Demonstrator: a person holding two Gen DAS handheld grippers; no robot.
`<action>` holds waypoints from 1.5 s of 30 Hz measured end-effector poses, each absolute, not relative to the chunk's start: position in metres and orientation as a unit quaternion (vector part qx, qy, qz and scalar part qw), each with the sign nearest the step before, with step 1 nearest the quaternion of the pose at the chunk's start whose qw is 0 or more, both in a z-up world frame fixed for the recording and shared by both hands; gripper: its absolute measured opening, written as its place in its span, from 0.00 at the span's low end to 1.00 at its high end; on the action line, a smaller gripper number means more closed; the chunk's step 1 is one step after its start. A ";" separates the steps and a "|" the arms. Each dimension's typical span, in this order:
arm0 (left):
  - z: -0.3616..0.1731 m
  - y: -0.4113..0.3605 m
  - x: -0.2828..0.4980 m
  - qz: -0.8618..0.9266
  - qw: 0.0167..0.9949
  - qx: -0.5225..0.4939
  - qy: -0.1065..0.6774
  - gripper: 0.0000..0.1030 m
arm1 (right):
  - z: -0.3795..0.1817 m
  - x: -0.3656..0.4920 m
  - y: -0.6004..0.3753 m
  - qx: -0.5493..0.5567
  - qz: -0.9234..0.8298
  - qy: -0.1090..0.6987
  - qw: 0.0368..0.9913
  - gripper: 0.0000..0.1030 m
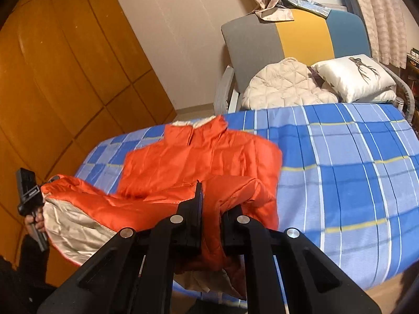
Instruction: Fold large clothes
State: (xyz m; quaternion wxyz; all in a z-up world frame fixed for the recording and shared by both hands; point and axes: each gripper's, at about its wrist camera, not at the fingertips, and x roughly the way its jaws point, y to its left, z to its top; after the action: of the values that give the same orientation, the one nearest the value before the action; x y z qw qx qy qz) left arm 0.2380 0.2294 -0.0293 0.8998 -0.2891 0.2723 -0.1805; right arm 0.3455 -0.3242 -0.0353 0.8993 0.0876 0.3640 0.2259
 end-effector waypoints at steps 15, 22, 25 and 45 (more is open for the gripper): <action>-0.063 0.246 0.406 -0.120 0.883 -0.305 0.336 0.07 | -0.079 0.497 -0.314 0.127 0.178 0.429 0.877 0.09; -0.096 0.248 0.463 -0.085 0.870 -0.313 0.371 0.07 | -0.111 0.543 -0.313 0.150 0.158 0.462 0.860 0.09; -0.112 0.248 0.483 -0.068 0.863 -0.315 0.389 0.08 | -0.121 0.559 -0.313 0.167 0.151 0.473 0.852 0.09; -0.097 0.262 0.482 -0.076 0.855 -0.345 0.380 0.75 | -0.110 0.563 -0.349 0.392 0.213 0.396 0.803 0.81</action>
State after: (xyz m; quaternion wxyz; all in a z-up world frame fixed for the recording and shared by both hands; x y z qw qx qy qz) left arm 0.4823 0.2617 -0.0969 0.8550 -0.3450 0.3796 -0.0758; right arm 0.5631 -0.3488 -0.1104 0.8027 0.3924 0.3955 0.2127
